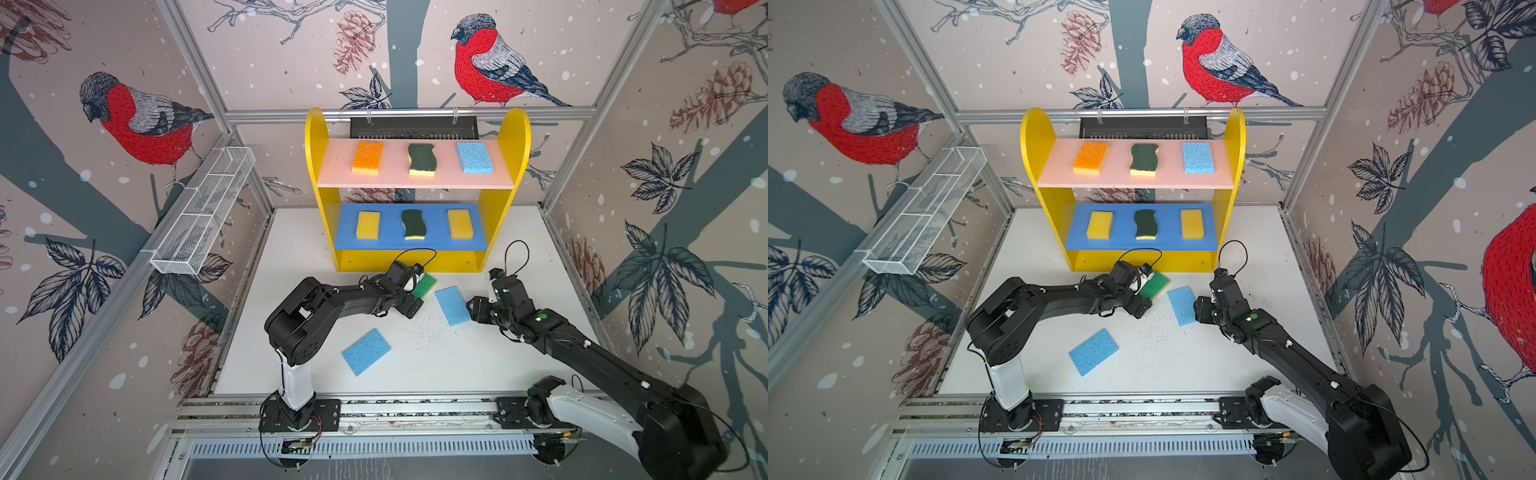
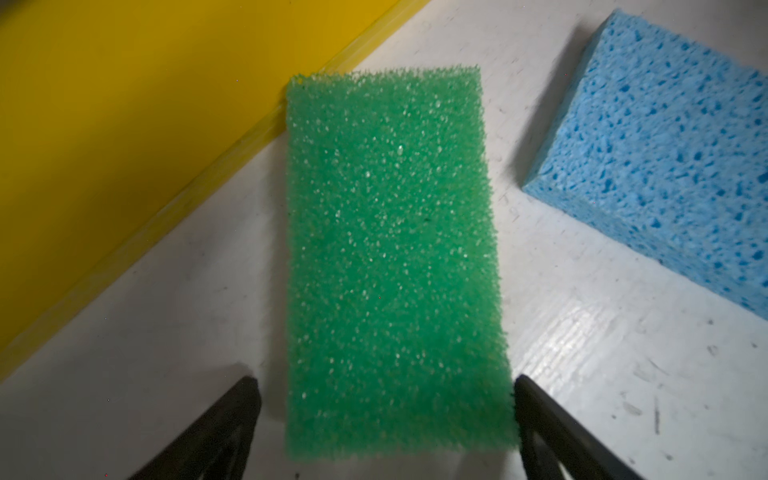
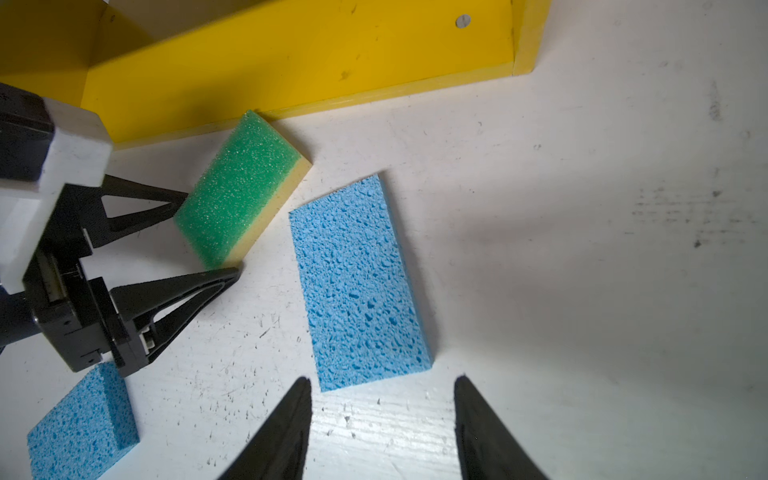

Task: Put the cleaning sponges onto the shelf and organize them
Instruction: 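Lower the left gripper onto the green-and-yellow sponge and close on it, then lift the green-and-yellow sponge with the left gripper toward the blue shelf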

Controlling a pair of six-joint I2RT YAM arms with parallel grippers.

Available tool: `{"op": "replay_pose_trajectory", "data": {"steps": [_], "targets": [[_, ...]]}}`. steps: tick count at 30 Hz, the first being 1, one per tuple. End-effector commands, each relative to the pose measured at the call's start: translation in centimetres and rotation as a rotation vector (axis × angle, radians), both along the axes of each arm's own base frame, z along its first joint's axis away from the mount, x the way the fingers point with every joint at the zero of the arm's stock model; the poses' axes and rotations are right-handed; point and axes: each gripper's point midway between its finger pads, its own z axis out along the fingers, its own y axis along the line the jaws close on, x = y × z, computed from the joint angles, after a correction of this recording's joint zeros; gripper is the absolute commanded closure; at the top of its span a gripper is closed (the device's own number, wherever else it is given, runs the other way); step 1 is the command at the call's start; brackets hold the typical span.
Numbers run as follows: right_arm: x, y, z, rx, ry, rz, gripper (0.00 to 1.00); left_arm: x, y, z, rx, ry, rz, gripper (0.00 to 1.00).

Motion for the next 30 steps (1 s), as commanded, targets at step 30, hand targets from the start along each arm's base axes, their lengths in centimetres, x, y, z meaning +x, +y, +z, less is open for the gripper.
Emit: {"op": "replay_pose_trajectory", "data": {"steps": [30], "targets": [[0.0, 0.2, 0.2, 0.022, -0.005, -0.009, 0.44, -0.8, 3.1, -2.0, 0.019, 0.031, 0.203, 0.29]]}}
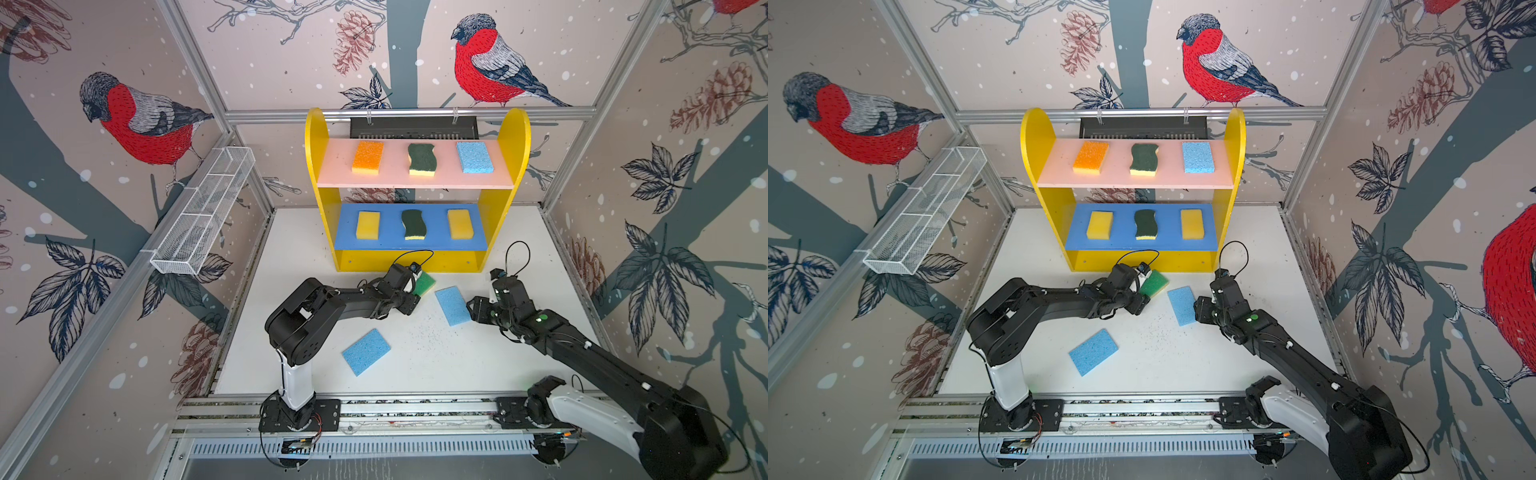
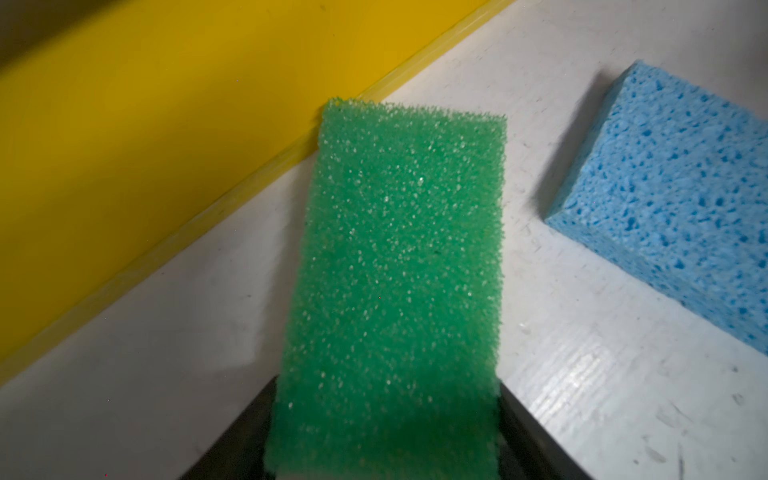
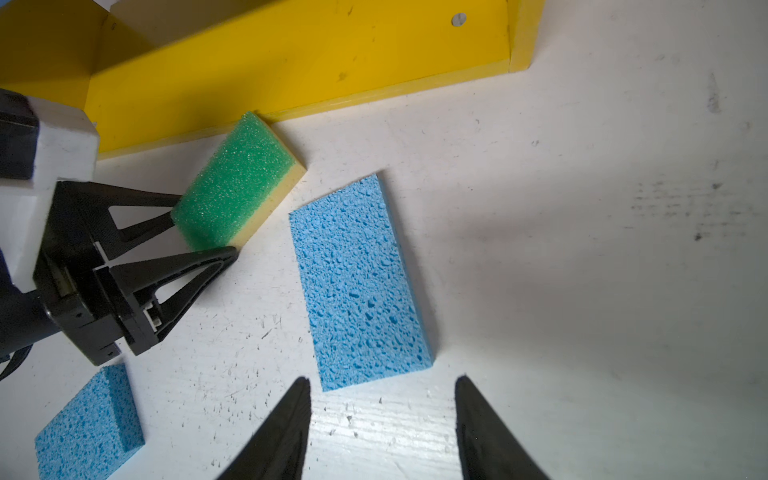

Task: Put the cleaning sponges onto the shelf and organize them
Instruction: 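Lift the green-and-yellow sponge with the left gripper toward the blue shelf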

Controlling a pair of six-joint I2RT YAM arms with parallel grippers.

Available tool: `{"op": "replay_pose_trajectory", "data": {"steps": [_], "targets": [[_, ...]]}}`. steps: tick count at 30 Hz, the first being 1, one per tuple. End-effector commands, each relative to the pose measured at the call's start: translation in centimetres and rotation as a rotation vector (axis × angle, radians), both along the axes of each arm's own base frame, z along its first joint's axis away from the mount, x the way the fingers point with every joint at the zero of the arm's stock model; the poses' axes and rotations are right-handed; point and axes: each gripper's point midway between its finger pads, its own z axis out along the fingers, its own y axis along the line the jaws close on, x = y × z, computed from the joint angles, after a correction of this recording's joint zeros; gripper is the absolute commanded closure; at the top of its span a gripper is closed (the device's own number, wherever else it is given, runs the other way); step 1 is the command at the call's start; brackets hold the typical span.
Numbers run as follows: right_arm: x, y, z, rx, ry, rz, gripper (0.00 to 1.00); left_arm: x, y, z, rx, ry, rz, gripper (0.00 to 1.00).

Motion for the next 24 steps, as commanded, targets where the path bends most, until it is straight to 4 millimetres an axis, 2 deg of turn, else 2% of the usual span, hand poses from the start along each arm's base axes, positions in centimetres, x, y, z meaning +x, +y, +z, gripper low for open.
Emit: {"op": "replay_pose_trajectory", "data": {"steps": [1, 8, 17, 24], "targets": [[0.1, 0.2, 0.1, 0.011, -0.009, 0.004, 0.44, -1.4, 2.7, -1.5, 0.049, 0.067, 0.117, 0.29], [0.1, 0.4, 0.0, 0.020, -0.011, 0.012, 0.43, -1.9, 4.3, -1.2, 0.035, 0.091, 0.216, 0.31], [0.0, 0.6, -0.1, 0.028, -0.013, 0.027, 0.43, -1.9, 7.1, 0.8, -0.068, 0.089, 0.352, 0.33], [-0.1, 0.8, -0.3, 0.036, -0.011, 0.036, 0.43, -1.7, 10.6, 1.9, -0.079, 0.036, 0.489, 0.34]]}}
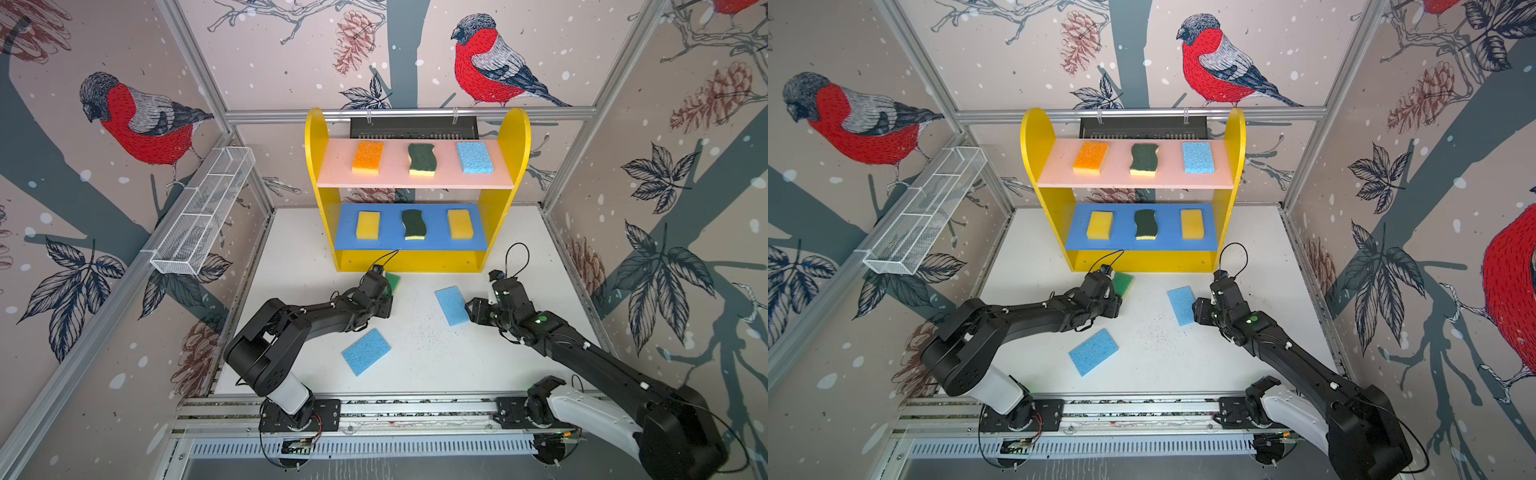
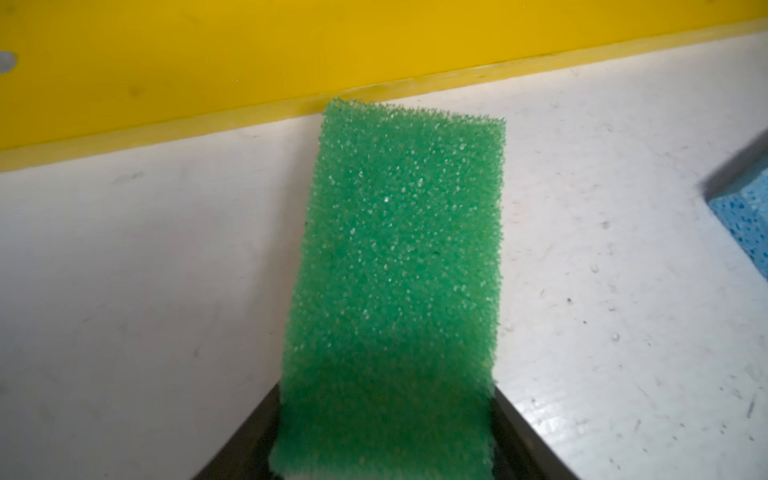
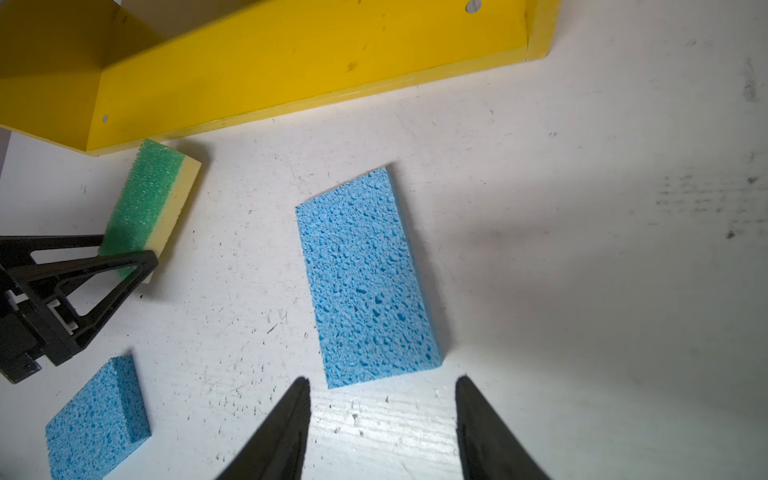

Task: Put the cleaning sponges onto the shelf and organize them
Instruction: 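Lift the green-and-yellow sponge with the left gripper toward the blue shelf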

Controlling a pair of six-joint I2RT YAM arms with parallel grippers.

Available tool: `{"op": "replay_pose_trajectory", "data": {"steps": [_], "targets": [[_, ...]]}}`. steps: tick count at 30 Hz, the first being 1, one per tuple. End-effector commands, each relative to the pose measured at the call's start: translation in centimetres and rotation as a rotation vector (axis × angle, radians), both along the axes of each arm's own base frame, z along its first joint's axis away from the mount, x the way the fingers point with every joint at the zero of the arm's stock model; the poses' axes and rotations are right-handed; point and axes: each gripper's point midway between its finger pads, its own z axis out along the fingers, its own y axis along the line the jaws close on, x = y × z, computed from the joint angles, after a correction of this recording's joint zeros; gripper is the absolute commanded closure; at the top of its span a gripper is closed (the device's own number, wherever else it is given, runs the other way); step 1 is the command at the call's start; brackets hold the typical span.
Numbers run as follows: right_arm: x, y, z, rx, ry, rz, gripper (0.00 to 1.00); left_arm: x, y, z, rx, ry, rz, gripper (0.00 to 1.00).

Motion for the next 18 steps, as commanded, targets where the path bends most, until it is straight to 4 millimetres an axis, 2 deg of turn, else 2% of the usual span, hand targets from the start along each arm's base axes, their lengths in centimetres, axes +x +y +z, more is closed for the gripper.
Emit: {"op": "replay_pose_trajectory", "data": {"steps": [1, 12, 18], "targets": [[0.1, 0.4, 0.2, 0.018, -0.015, 0.017, 0.43, 0.3, 1.8, 0.5, 0.016, -0.028, 0.088, 0.34], [-0.1, 0.7, -0.1, 0.034, -0.007, 0.028, 0.43, 1.0, 5.0, 0.9, 0.070, -0.057, 0.175, 0.33], [-0.2, 0.7, -0.1, 0.038, -0.003, 0.029, 0.43, 2.4, 6.0, 2.3, 0.068, -0.098, 0.189, 0.33]]}}
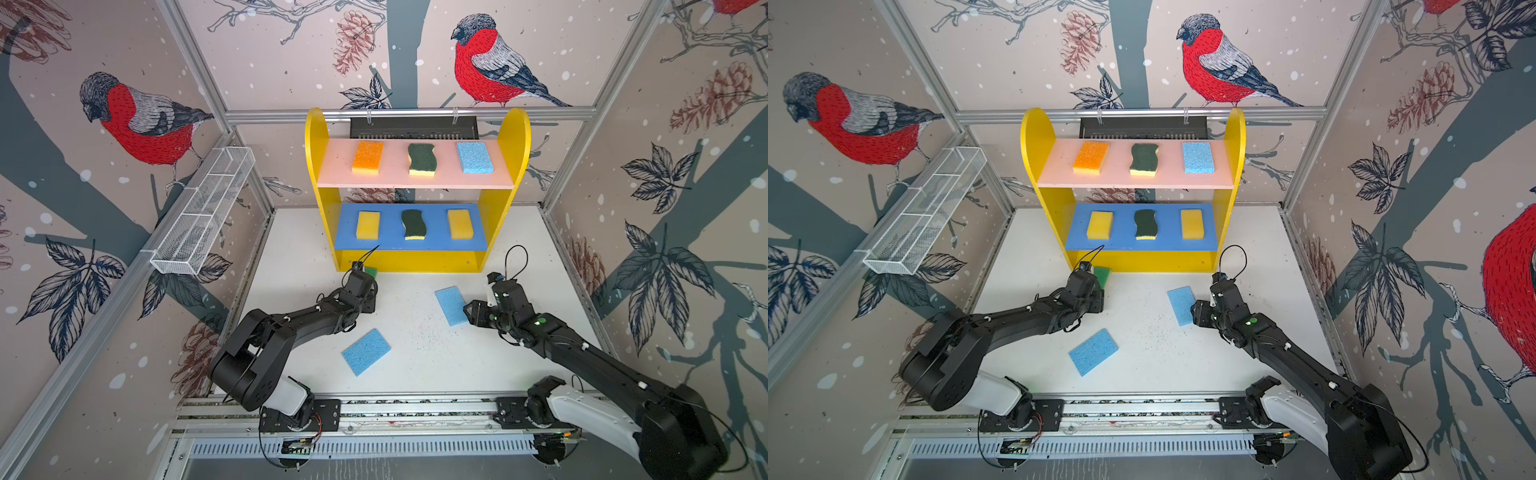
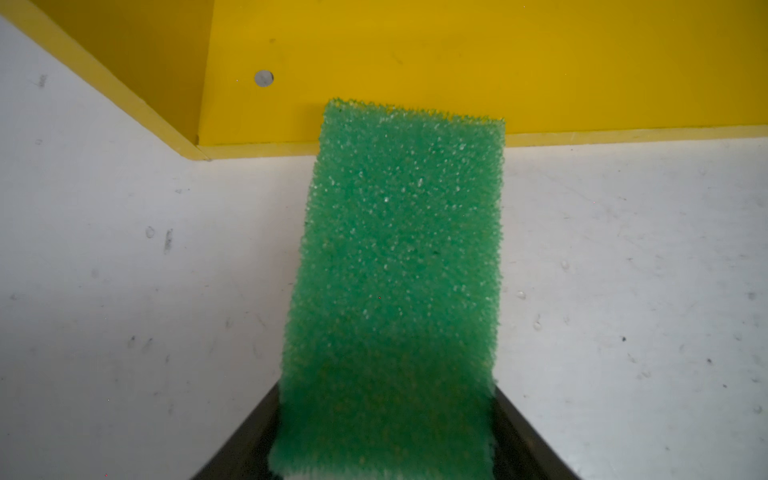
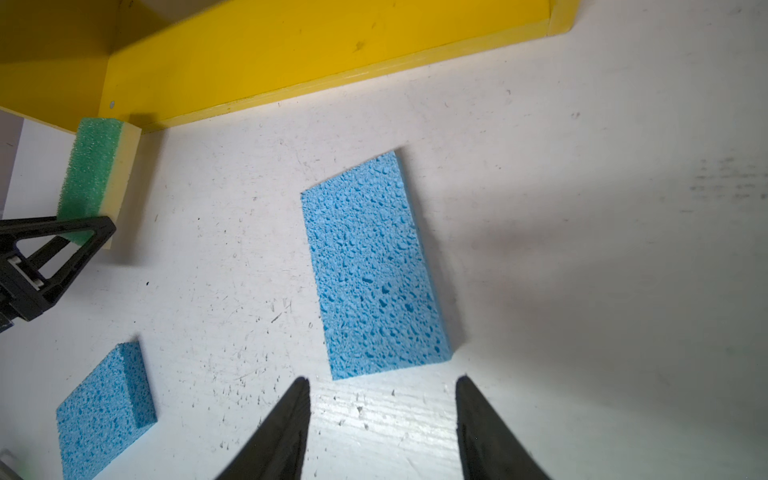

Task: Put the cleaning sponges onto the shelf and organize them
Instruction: 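Lift the green-and-yellow sponge with the left gripper toward the blue shelf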

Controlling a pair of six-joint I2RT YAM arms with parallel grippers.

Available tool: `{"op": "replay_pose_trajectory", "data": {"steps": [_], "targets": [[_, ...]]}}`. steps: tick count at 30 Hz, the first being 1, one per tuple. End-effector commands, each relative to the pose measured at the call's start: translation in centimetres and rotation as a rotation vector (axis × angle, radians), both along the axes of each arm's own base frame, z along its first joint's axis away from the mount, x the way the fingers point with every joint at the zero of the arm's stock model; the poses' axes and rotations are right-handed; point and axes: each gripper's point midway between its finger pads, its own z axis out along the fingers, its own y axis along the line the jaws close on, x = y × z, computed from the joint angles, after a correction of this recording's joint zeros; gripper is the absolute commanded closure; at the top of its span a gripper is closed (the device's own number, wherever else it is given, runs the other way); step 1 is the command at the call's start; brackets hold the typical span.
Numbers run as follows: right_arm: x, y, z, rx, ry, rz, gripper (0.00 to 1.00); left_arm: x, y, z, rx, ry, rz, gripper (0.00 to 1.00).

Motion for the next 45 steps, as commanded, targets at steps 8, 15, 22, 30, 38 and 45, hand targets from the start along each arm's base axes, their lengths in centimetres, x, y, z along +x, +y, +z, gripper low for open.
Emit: {"op": "replay_pose_trajectory", "data": {"steps": [8, 15, 22, 30, 38, 45], "targets": [[0.4, 0.4, 0.6, 0.019, -0.020, 0.003, 0.43, 2.1, 0.5, 1.3, 0.023, -0.049, 0.022, 0.34], [0.3, 0.3, 0.7, 0.016, -0.019, 0.002, 0.43, 2.9, 0.7, 1.7, 0.001, -0.099, 0.066, 0.34], [0.2, 0.2, 0.1, 0.011, -0.007, 0.001, 0.43, 3.6, 0.9, 1.5, 0.016, -0.096, 0.081, 0.34], [0.6, 0.5, 0.5, 0.004, -0.012, 0.014, 0.43, 4.8, 0.9, 2.6, -0.004, -0.136, 0.080, 0.34], [1.0, 0.7, 1.2, 0.011, -0.023, 0.013, 0.43, 5.9, 0.7, 3.2, -0.008, -0.157, 0.078, 0.35], [1.3, 0.9, 1.9, 0.024, -0.040, 0.008, 0.42, 6.6, 0.5, 3.7, -0.028, -0.184, 0.097, 0.35]]}}
